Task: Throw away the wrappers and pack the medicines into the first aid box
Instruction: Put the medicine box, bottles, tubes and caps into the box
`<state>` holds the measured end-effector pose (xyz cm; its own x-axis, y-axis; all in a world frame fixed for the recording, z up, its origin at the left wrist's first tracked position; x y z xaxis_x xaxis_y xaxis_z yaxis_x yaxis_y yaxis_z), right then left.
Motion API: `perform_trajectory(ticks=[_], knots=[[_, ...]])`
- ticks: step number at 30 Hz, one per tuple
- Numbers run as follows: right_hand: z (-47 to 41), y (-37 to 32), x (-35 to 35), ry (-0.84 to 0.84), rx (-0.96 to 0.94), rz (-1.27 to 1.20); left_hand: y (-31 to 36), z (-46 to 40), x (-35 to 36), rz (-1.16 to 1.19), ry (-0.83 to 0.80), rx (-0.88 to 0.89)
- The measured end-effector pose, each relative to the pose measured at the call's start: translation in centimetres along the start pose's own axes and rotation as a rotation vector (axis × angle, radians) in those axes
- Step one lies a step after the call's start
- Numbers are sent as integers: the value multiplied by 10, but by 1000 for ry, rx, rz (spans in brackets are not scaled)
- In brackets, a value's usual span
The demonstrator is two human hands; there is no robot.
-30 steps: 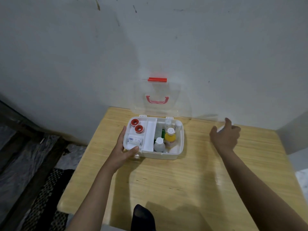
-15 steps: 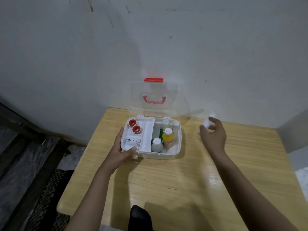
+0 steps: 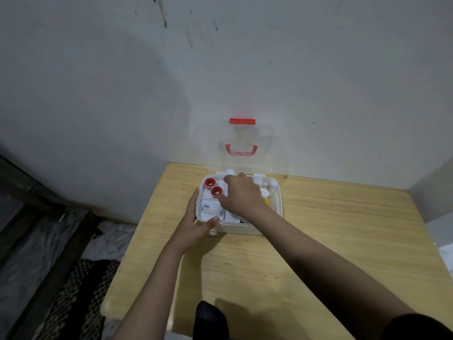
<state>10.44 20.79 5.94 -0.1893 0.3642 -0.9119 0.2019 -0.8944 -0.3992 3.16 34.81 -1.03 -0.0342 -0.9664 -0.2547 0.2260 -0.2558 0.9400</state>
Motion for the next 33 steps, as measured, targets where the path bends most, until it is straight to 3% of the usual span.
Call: perform_trajectory(ticks=[3,9,15,22,24,28,30,33], knots=[[-3,0,5,-11,19,102,-1,0,-2,29,-16,-1],[-13,14,-15,-2,56,62,-6,-2,-4,67,-36,25],[-21,20,-11,-34,-38,230,-8,-3,-5,92,-44,33],[-24,22,-3,-54,-66,234,-7,-3,-7,89,-56,35],[-24,23,-13,151,-101,99,-8,-4,-8,84,-67,40],[-24,26,-52,911,-28,-192,-6,-3,-10,80,-85,43],[-34,31,-71,953,182,-311,-5,-3,-10,86,-84,45],[-52,46,-79,714,493,-531,-5,-3,-10,89,-86,56]])
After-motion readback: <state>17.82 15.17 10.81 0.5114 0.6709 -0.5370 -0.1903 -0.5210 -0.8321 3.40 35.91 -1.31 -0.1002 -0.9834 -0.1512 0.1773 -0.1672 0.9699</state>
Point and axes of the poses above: each hand's wrist, its own z-axis away from the middle knuckle, its own x-axis out of the palm, y = z × x, the point moved 1 cm from there along -z, towards the middle knuckle
